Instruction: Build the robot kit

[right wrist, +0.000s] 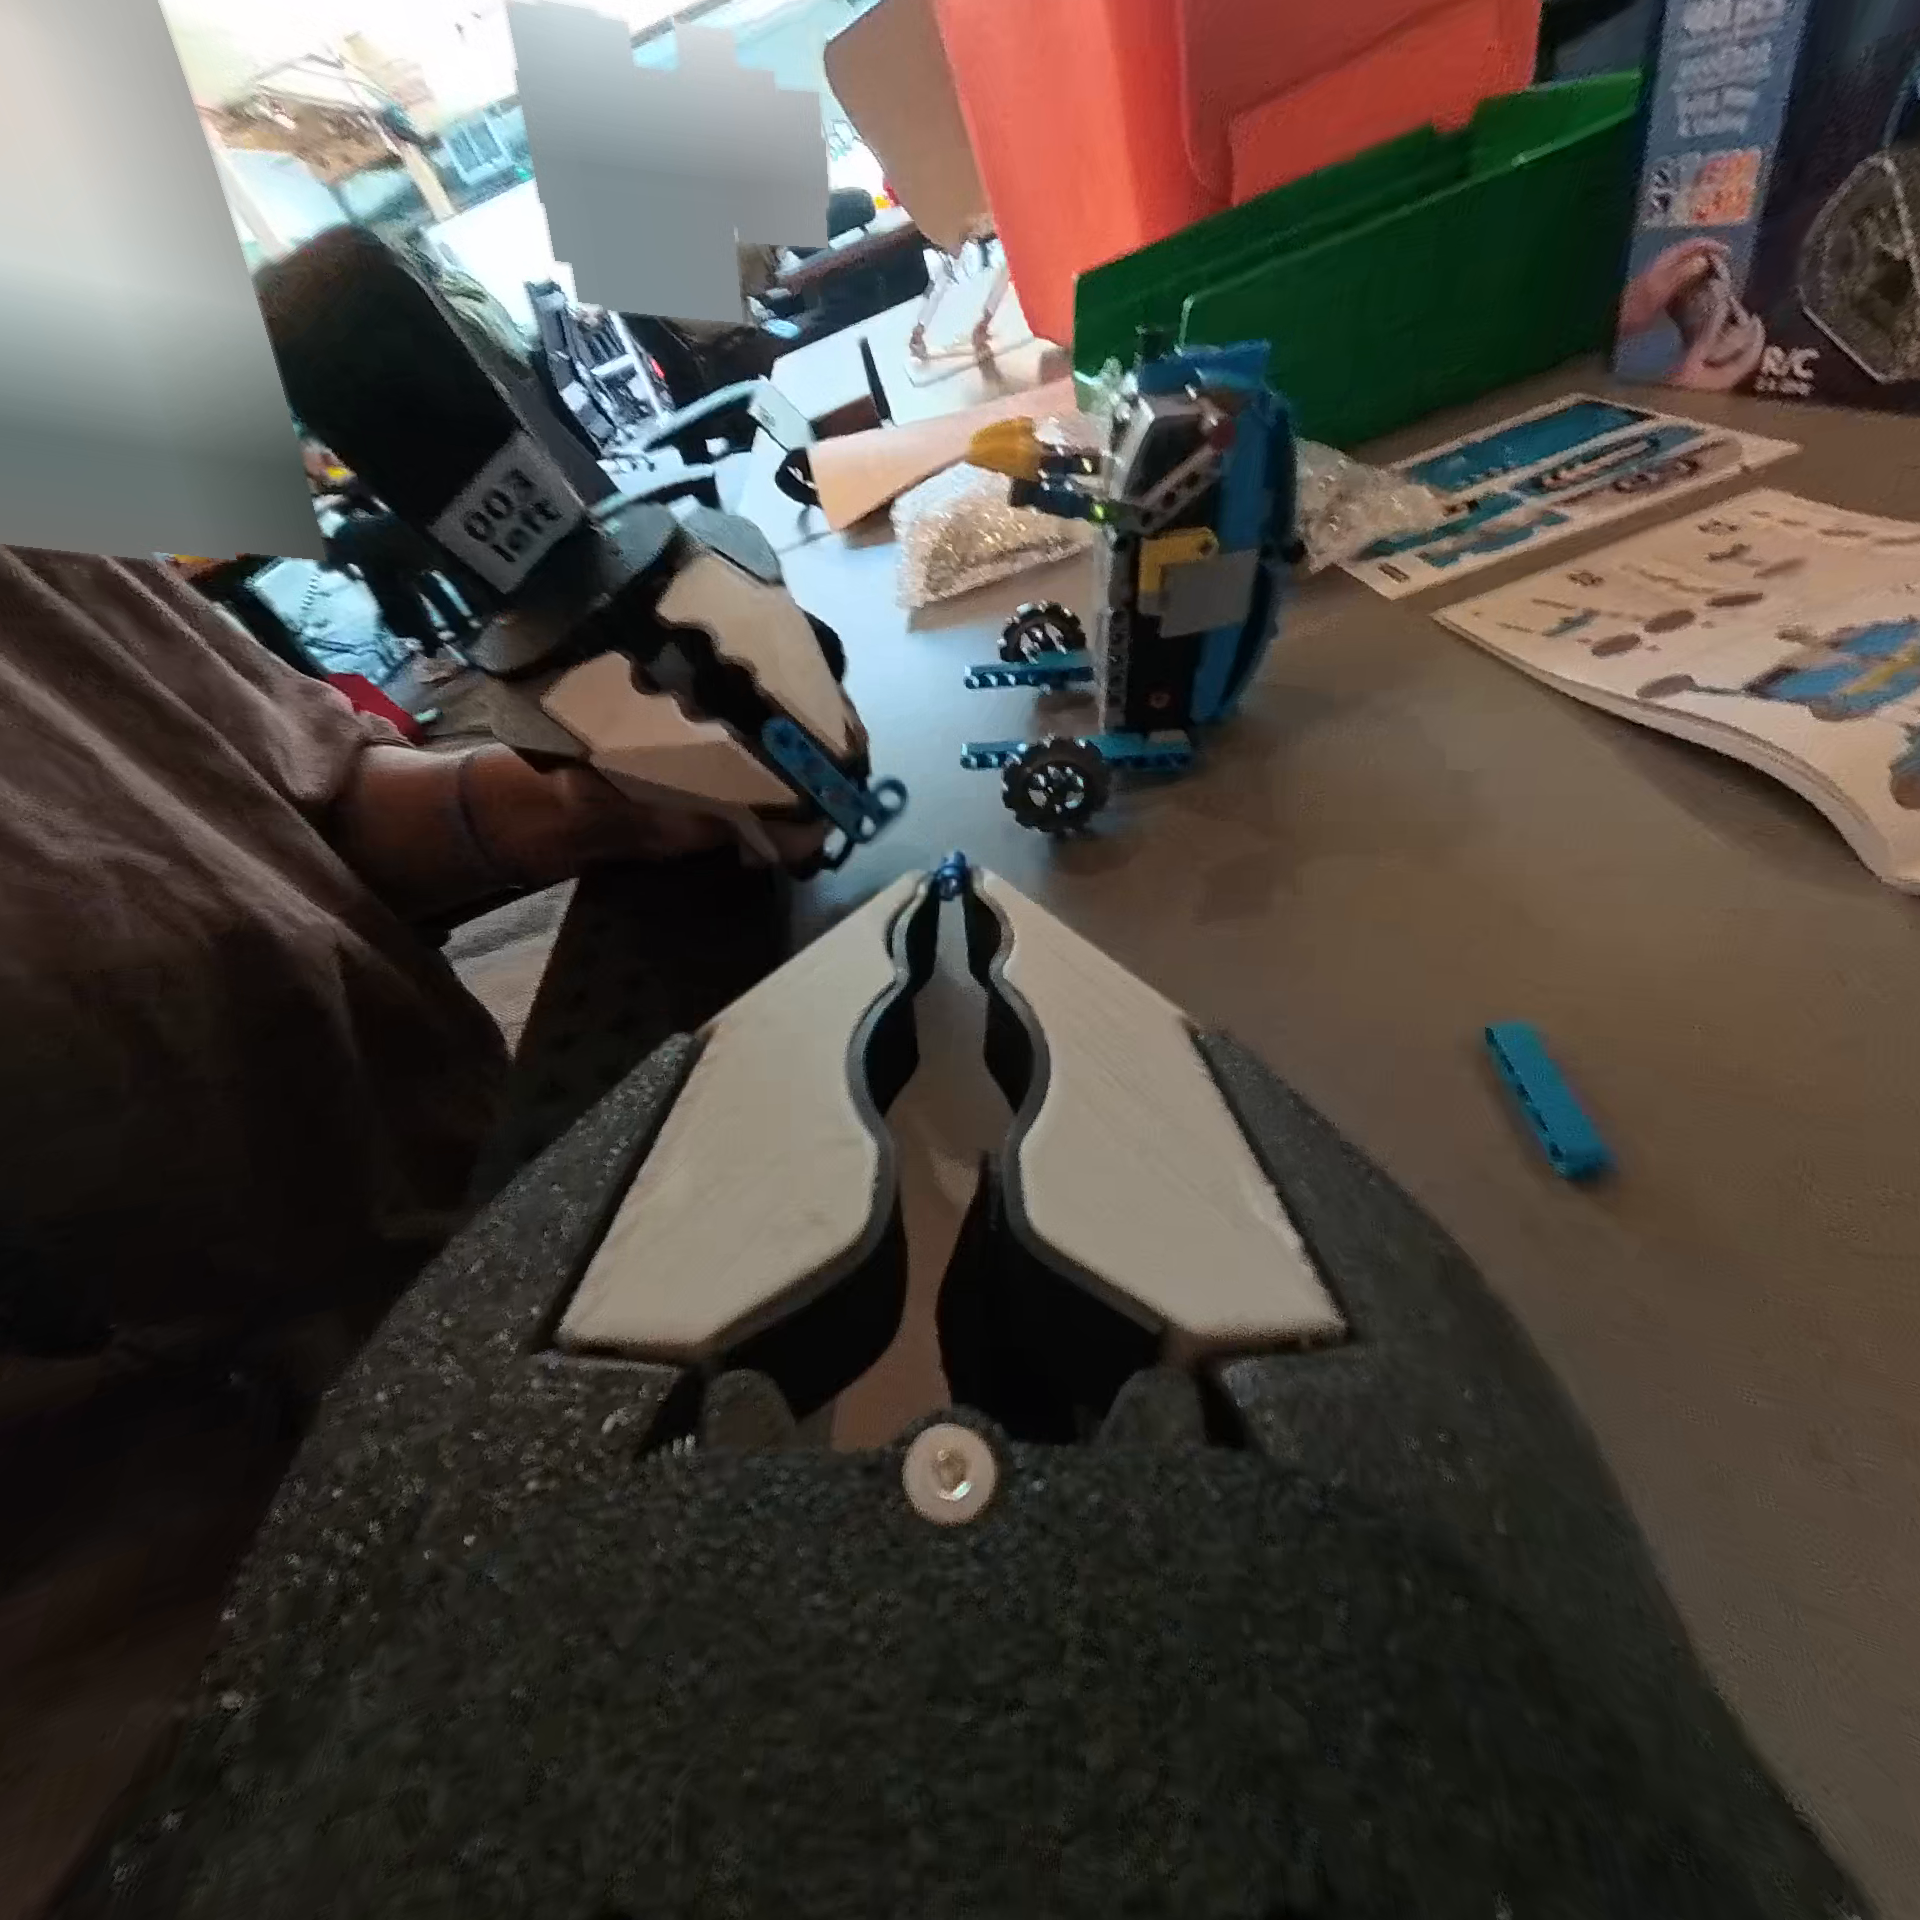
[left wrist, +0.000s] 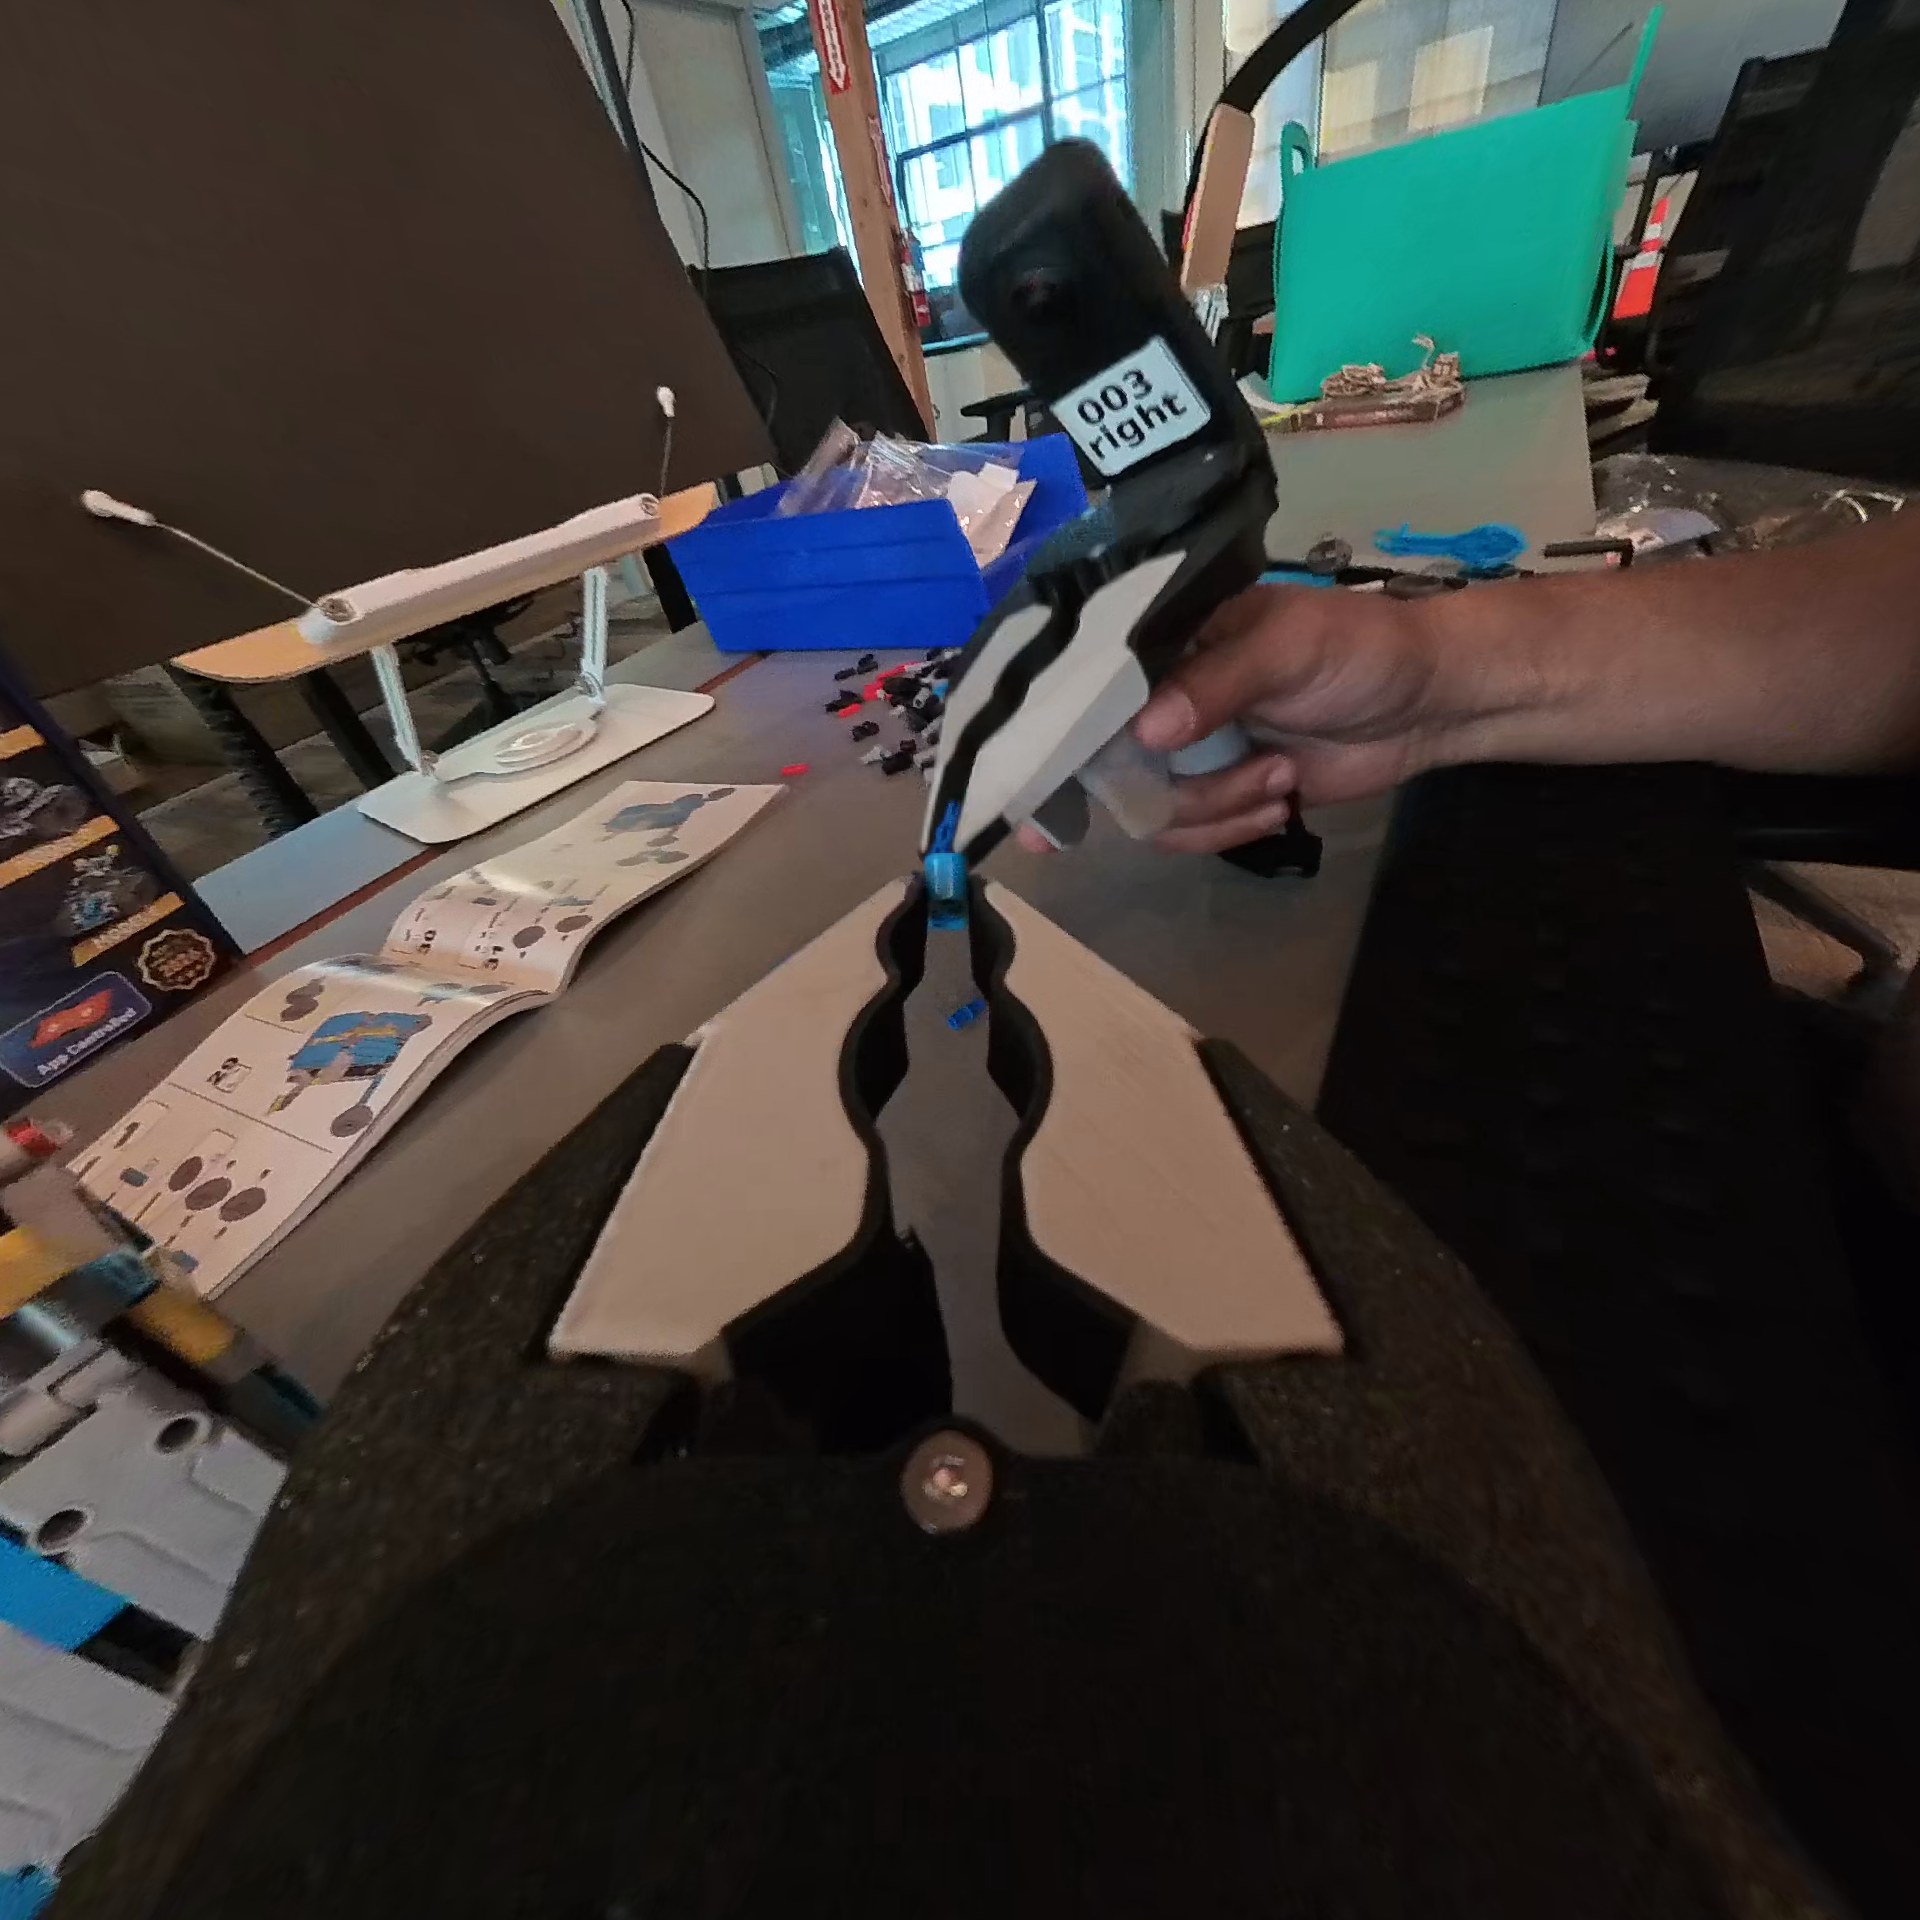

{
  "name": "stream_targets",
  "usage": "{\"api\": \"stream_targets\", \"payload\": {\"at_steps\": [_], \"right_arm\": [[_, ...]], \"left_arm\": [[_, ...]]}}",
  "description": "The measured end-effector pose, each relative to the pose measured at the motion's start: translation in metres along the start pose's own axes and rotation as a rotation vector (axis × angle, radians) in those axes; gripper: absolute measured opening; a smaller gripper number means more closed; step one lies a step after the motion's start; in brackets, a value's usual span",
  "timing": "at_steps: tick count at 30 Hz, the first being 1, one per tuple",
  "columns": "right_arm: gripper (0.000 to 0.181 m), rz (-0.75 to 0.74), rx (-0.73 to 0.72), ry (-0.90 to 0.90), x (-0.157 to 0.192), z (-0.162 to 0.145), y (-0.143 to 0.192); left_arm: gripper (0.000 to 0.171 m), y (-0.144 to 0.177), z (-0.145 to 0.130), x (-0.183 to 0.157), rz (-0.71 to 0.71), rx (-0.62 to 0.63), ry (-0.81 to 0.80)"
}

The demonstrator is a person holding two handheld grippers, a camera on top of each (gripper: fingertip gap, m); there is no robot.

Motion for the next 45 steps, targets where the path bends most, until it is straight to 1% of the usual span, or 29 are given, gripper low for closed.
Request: {"api": "stream_targets", "payload": {"at_steps": [2, 5, 10, 13, 15, 26, 34, 36, 39, 42, 45], "right_arm": [[0.004, -0.025, 0.043, 0.005, -0.003, -0.005, -0.003], [0.004, 0.02, 0.103, 0.001, 0.005, -0.013, -0.015], [0.004, 0.089, 0.066, 0.019, 0.02, -0.005, -0.026], [0.004, 0.116, 0.012, 0.028, 0.025, 0.002, -0.023], [0.004, 0.113, 0.005, 0.029, 0.024, 0.002, -0.02], [0.004, 0.078, -0.066, 0.075, 0.022, 0.01, -0.009], [0.004, 0.056, -0.052, 0.088, 0.02, 0.009, -0.009], [0.004, 0.031, -0.037, 0.092, 0.017, 0.007, -0.008], [0.004, -0.05, 0.001, 0.115, 0.008, 0.003, -0.006], [0.004, -0.094, -0.013, 0.11, 0.002, 0.004, -0.001], [0.004, -0.099, -0.037, 0.09, -0.002, 0.007, 0.003]], "left_arm": [[0.007, 0.002, 0.003, 0.002, 0.009, -0.027, 0.012], [0.007, 0.004, 0.009, 0.002, 0.006, -0.084, 0.027], [0.007, 0.001, 0.016, -0.005, -0.03, -0.135, 0.068], [0.007, -0.003, 0.013, -0.009, -0.02, -0.105, 0.031], [0.007, -0.004, 0.012, -0.01, -0.011, -0.093, 0.015], [0.007, -0.006, 0.007, -0.006, 0.008, -0.061, 0.033], [0.007, -0.007, 0.005, -0.005, 0.041, -0.035, 0.005], [0.007, -0.005, 0.005, -0.002, 0.066, -0.033, 0.008], [0.007, -0.001, 0.005, 0.01, 0.152, -0.03, 0.025], [0.007, 0.006, 0.003, 0.025, 0.267, -0.029, 0.048], [0.007, 0.014, 0.004, 0.035, 0.343, -0.05, 0.071]]}}
Point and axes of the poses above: each gripper's, where its closed fingertips meet, y back along the fingers, z out of its top, x = y × z across the jaws, the point moved 6 cm from there along y, back along the fingers
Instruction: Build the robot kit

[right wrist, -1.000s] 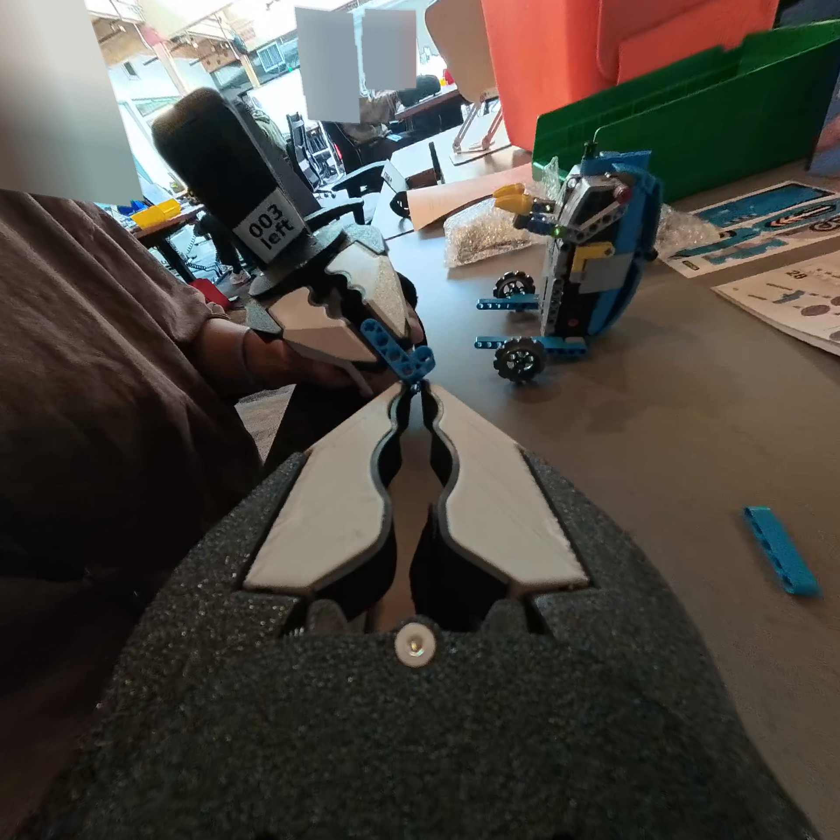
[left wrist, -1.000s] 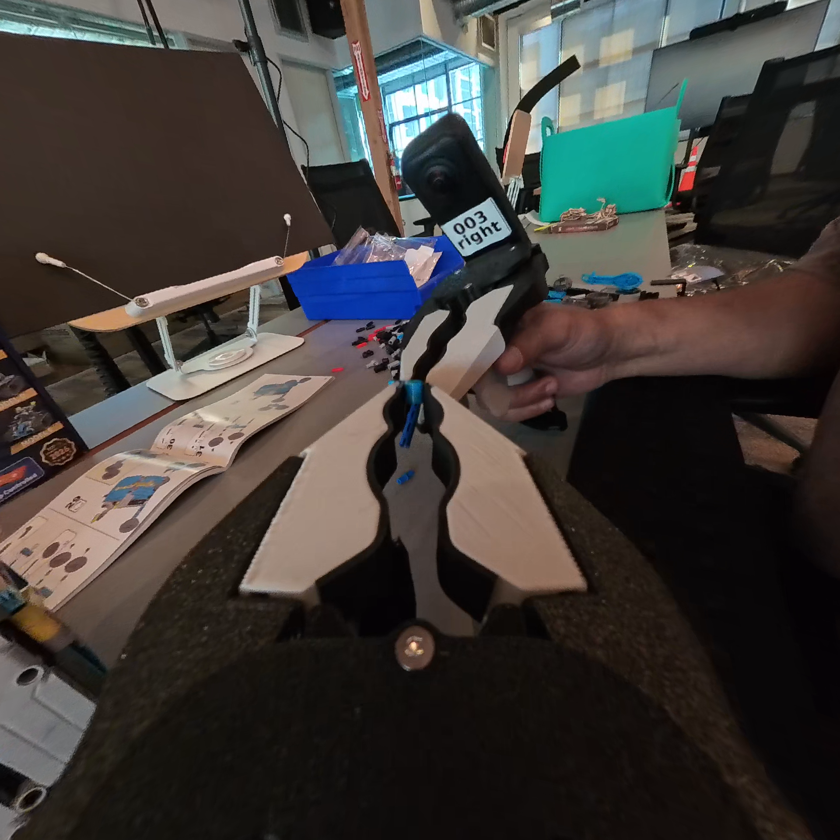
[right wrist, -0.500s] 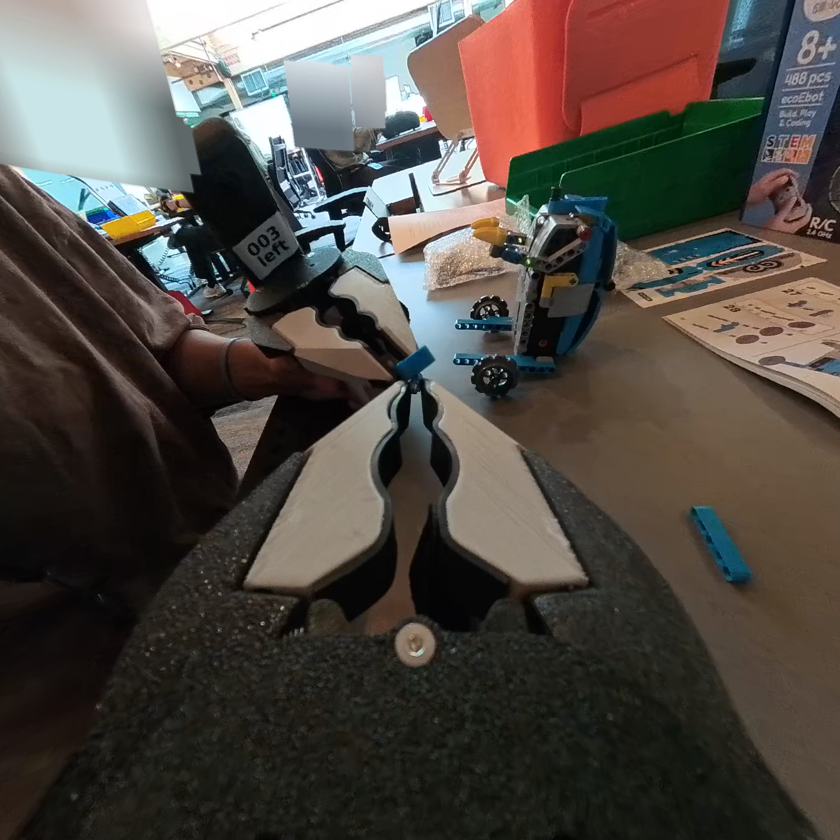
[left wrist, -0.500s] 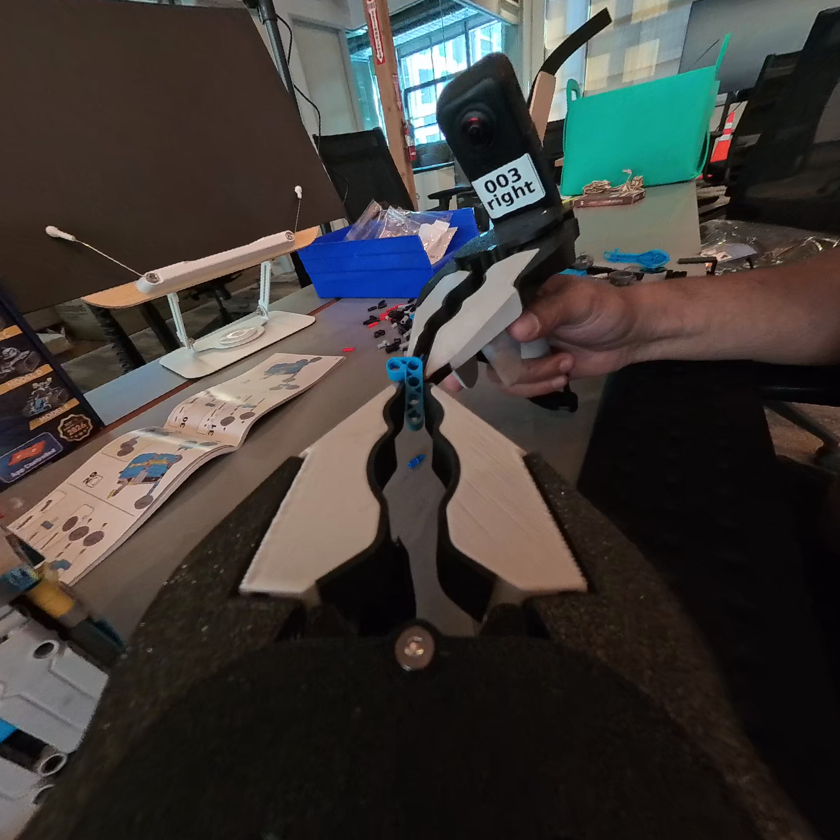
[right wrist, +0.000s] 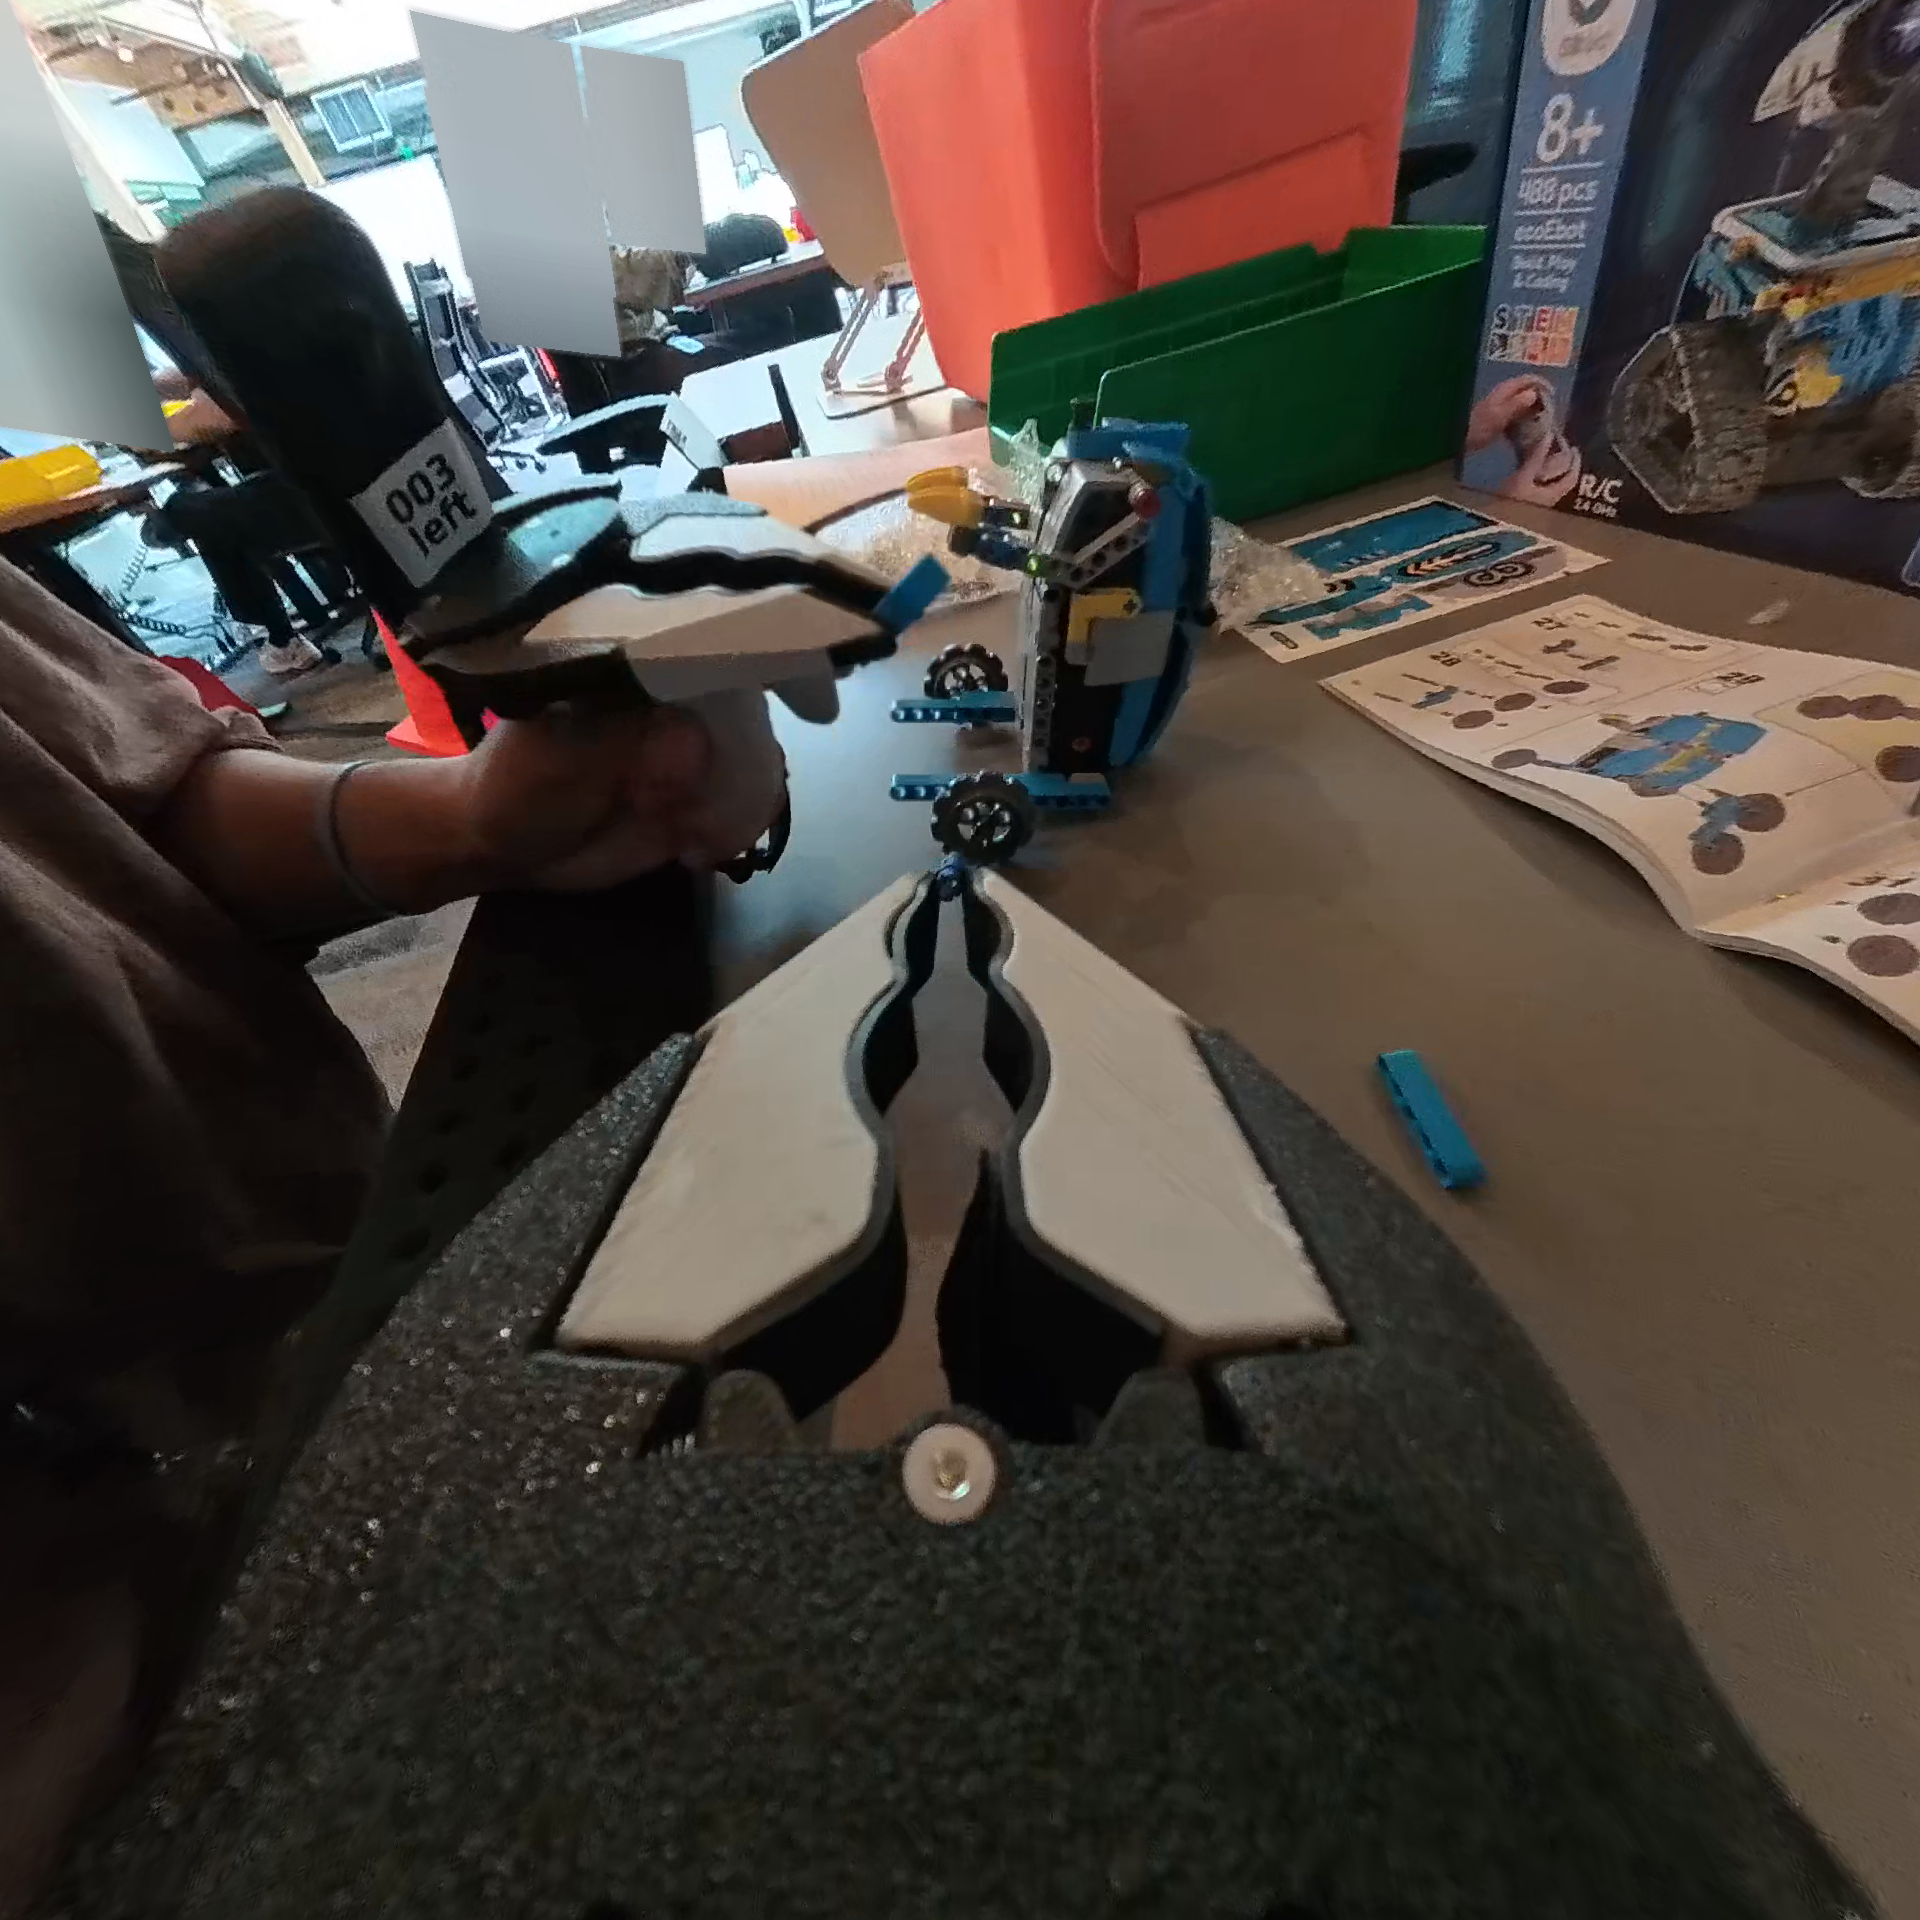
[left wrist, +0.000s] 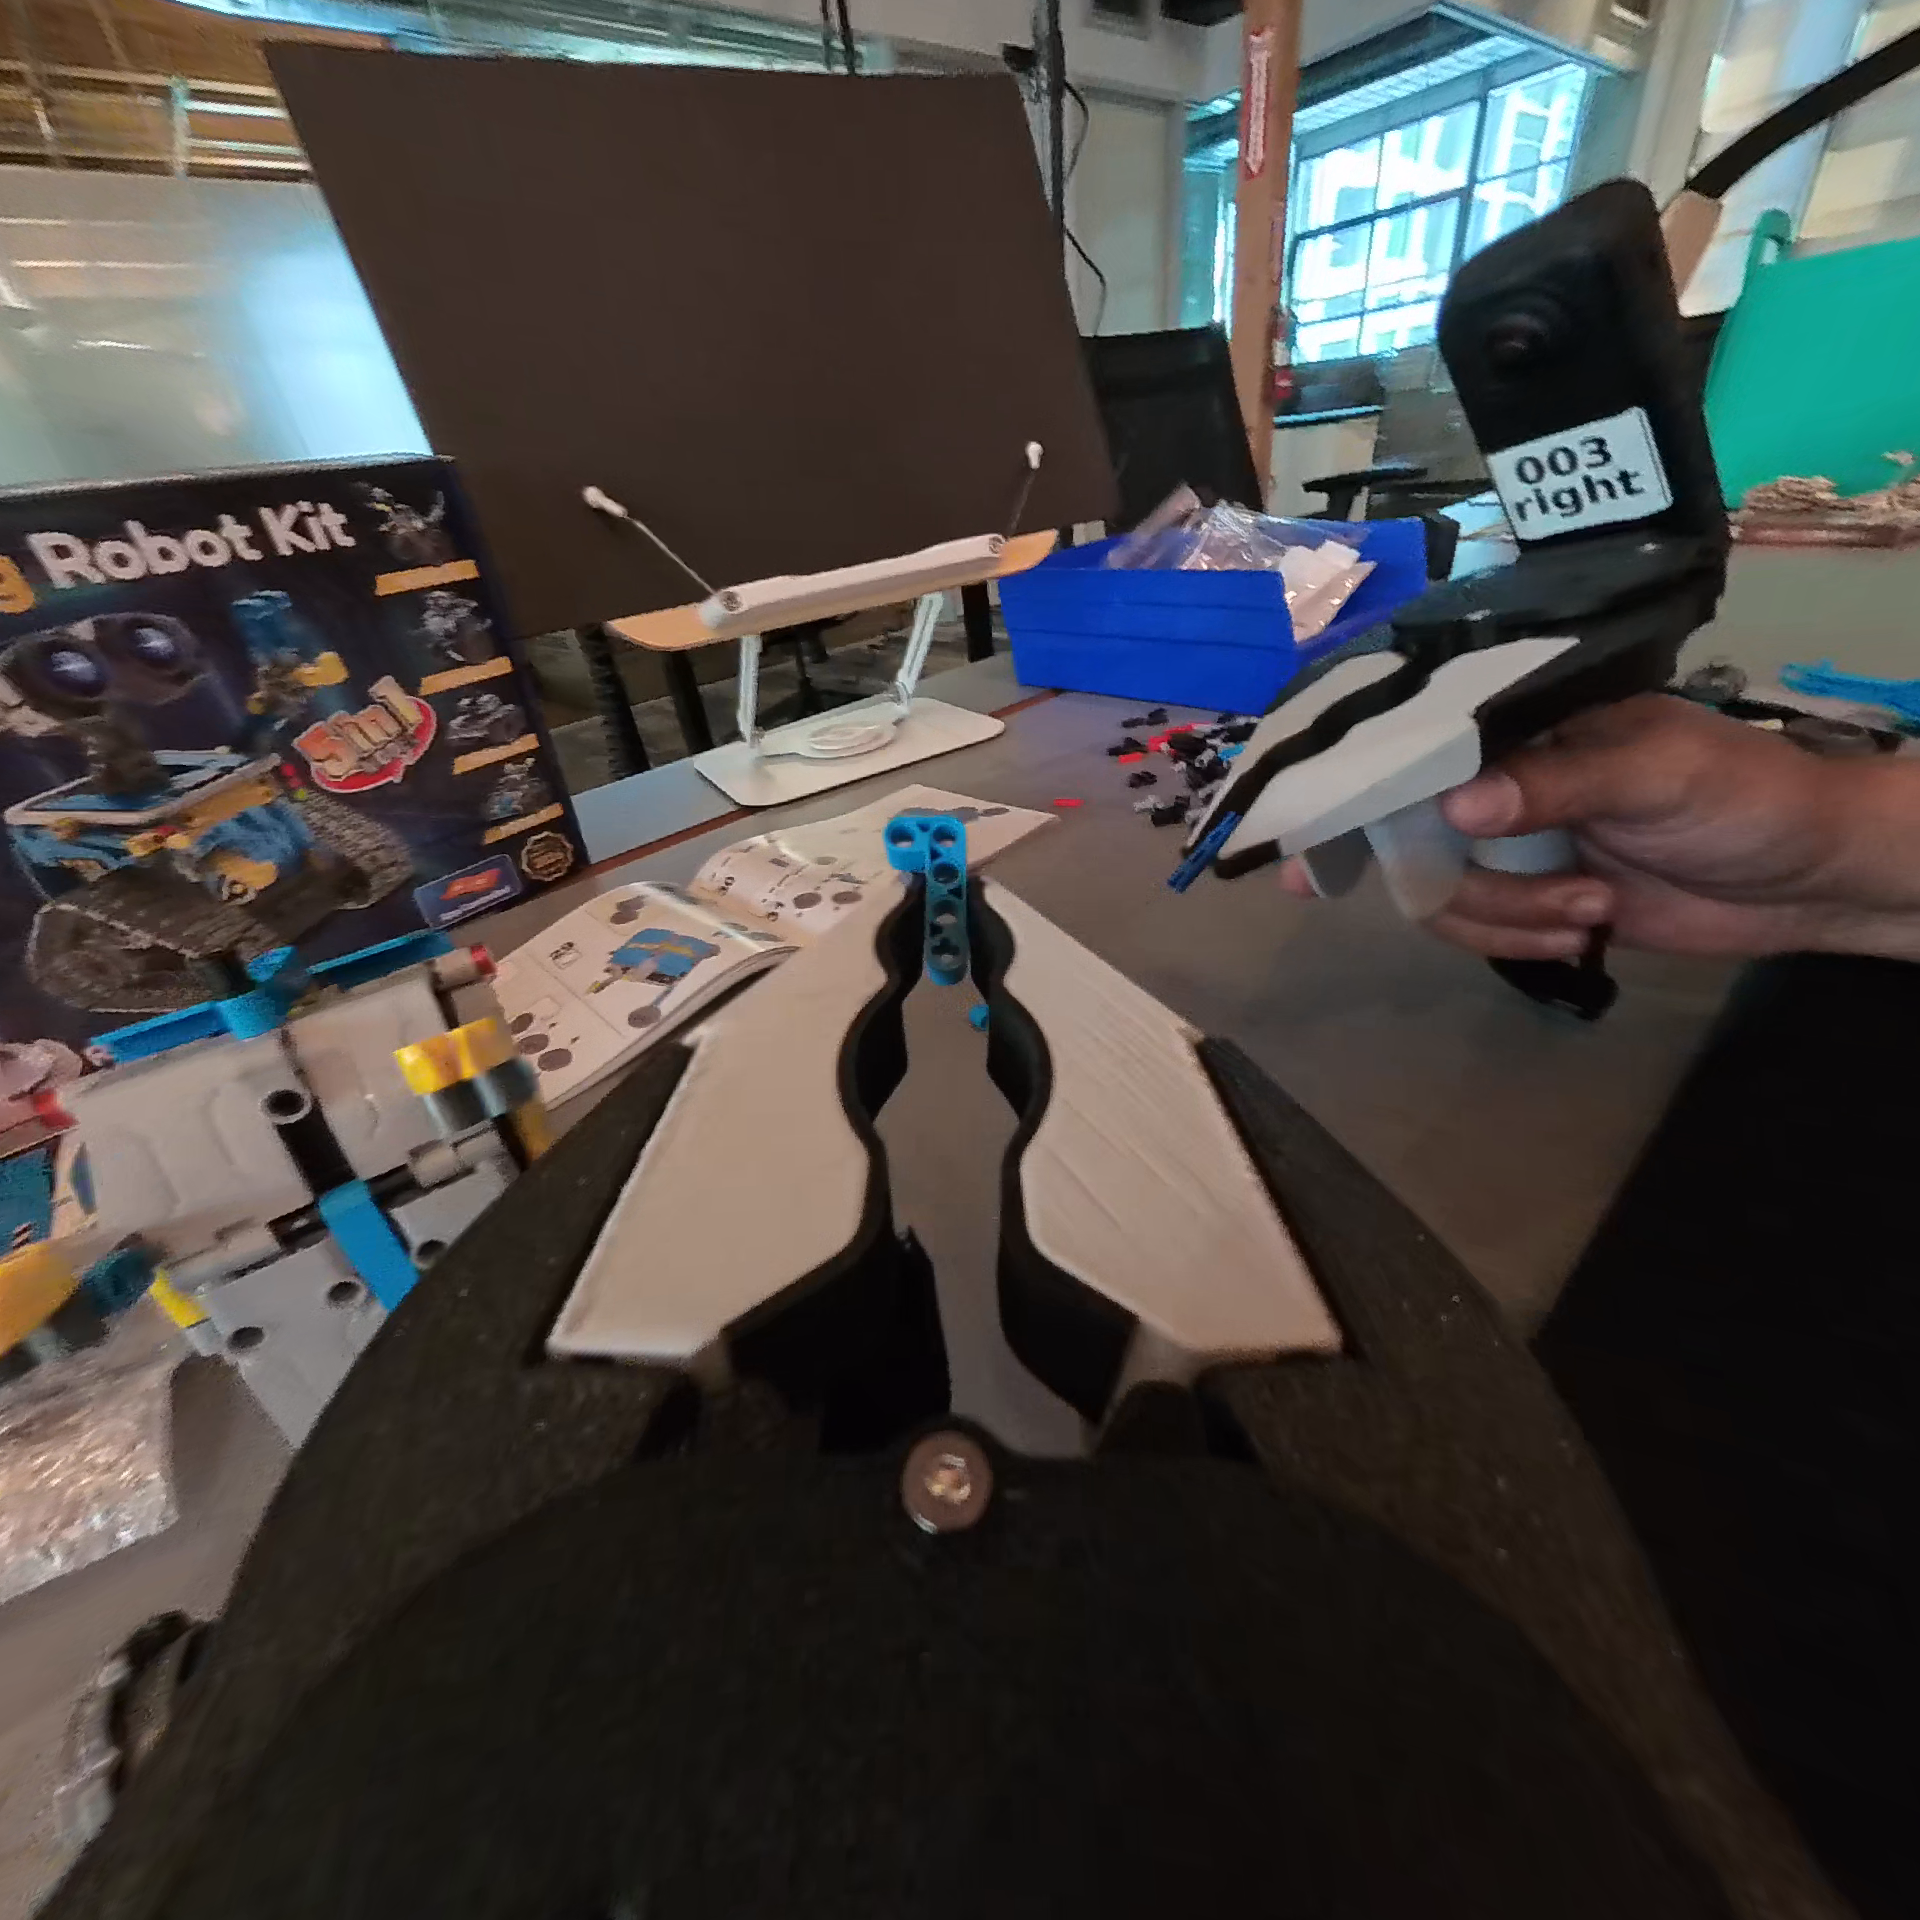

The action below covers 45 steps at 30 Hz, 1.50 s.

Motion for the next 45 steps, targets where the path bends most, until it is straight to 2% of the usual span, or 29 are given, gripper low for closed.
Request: {"api": "stream_targets", "payload": {"at_steps": [20, 22, 26, 31, 43, 45], "right_arm": [[0.005, 0.007, -0.013, 0.003, 0.0, 0.001, 0.002], [0.005, 0.004, -0.018, 0.006, -0.001, 0.002, 0.003], [0.005, 0.009, -0.025, -0.014, -0.002, 0.003, 0.003], [0.004, 0.039, -0.027, -0.033, 0.001, 0.003, 0.003], [0.004, 0.035, -0.025, 0.007, 0.007, 0.004, 0.003], [0.004, 0.037, -0.026, 0.012, 0.007, 0.004, 0.003]], "left_arm": [[0.007, -0.001, -0.001, 0.001, -0.004, 0.001, 0.006], [0.007, -0.003, -0.004, -0.002, 0.0, 0.042, -0.055], [0.007, -0.013, -0.017, -0.01, 0.065, 0.199, -0.296], [0.007, -0.02, -0.021, -0.027, 0.067, 0.245, -0.46], [0.007, -0.016, -0.017, -0.027, 0.044, 0.205, -0.339], [0.007, -0.014, -0.014, -0.025, 0.018, 0.179, -0.266]]}}
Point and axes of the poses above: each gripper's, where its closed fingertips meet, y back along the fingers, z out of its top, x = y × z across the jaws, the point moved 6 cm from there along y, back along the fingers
